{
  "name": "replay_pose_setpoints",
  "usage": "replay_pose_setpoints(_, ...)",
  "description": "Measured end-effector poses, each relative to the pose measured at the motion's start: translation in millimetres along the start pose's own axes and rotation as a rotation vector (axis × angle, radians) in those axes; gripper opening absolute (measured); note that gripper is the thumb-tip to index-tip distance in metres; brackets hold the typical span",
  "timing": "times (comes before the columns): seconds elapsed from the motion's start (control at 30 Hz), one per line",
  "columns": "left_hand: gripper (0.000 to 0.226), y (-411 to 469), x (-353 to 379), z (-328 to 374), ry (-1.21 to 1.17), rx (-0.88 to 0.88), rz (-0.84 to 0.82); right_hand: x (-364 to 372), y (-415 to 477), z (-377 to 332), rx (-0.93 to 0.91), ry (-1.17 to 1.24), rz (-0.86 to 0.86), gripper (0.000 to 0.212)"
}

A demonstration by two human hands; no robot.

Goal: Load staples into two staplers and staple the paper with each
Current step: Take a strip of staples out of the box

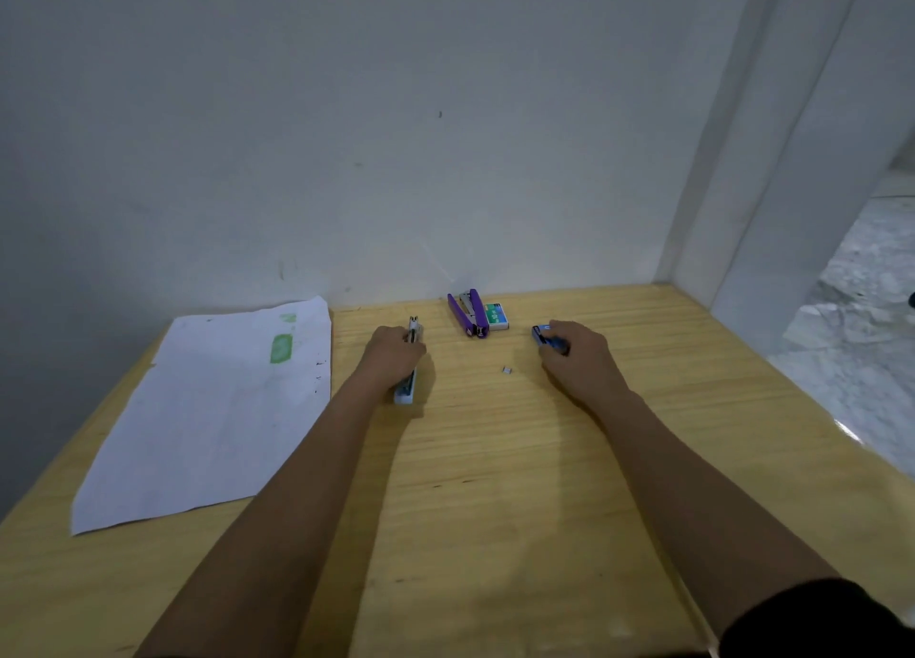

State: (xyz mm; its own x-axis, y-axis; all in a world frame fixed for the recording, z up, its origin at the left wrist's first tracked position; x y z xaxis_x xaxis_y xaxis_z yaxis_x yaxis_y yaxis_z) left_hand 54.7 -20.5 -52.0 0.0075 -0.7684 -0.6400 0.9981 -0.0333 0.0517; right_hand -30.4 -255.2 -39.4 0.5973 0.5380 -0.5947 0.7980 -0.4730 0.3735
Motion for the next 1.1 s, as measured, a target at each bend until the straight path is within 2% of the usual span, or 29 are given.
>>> replay_pose_setpoints(0.17,0.038,-7,-8,6,0.025,-0.035,-0.027,-23,-25,6,-0.018,0.051,0.078,0.021)
replay_pose_setpoints(0.23,0.033,-19,-20,20,0.008,0.039,0.081,-28,-34,7,-0.009,0.097,0.069,0.017)
replay_pose_setpoints(0.3,0.015,-40,-34,34,-0.072,0.140,0.230,-30,-45,5,-0.021,0.125,0.025,0.019)
replay_pose_setpoints(0.37,0.032,-67,-41,43,-0.115,0.262,0.318,-27,-58,-3,-0.079,0.136,-0.049,0.023)
replay_pose_setpoints(0.43,0.033,-89,-29,52,-0.152,0.374,0.218,-22,-68,-13,-0.137,0.181,-0.121,0.024)
replay_pose_setpoints(0.5,0.036,-105,-6,50,-0.122,0.403,0.024,-16,-75,-22,-0.163,0.223,-0.170,0.023)
replay_pose_setpoints(0.57,0.041,-114,12,39,-0.047,0.401,-0.093,-8,-78,-29,-0.161,0.241,-0.210,0.023)
replay_pose_setpoints(0.73,0.043,-114,15,26,0.042,0.444,-0.031,20,-78,-48,-0.145,0.286,-0.319,0.029)
replay_pose_setpoints(0.83,0.039,-110,12,23,0.054,0.451,0.022,27,-72,-50,-0.121,0.309,-0.314,0.031)
replay_pose_setpoints(0.97,0.038,-103,11,19,0.042,0.436,0.046,23,-63,-43,-0.134,0.141,-0.197,0.026)
replay_pose_setpoints(1.1,0.037,-101,11,22,0.037,0.459,0.048,34,-62,-38,-0.106,0.077,-0.271,0.017)
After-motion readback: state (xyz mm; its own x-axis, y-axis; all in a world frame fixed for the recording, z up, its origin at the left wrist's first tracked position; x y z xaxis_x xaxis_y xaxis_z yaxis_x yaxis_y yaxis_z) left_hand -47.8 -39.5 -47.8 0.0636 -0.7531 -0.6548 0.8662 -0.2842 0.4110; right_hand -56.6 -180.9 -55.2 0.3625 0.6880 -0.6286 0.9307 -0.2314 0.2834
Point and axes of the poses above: each hand's wrist, its own y-axis towards the middle knuckle, its own x-axis out of the palm, z = x × y, the point moved 9 cm from there along y, towards the middle knuckle, and after that the axes turned 12 degrees about z, right-handed, at the moved point
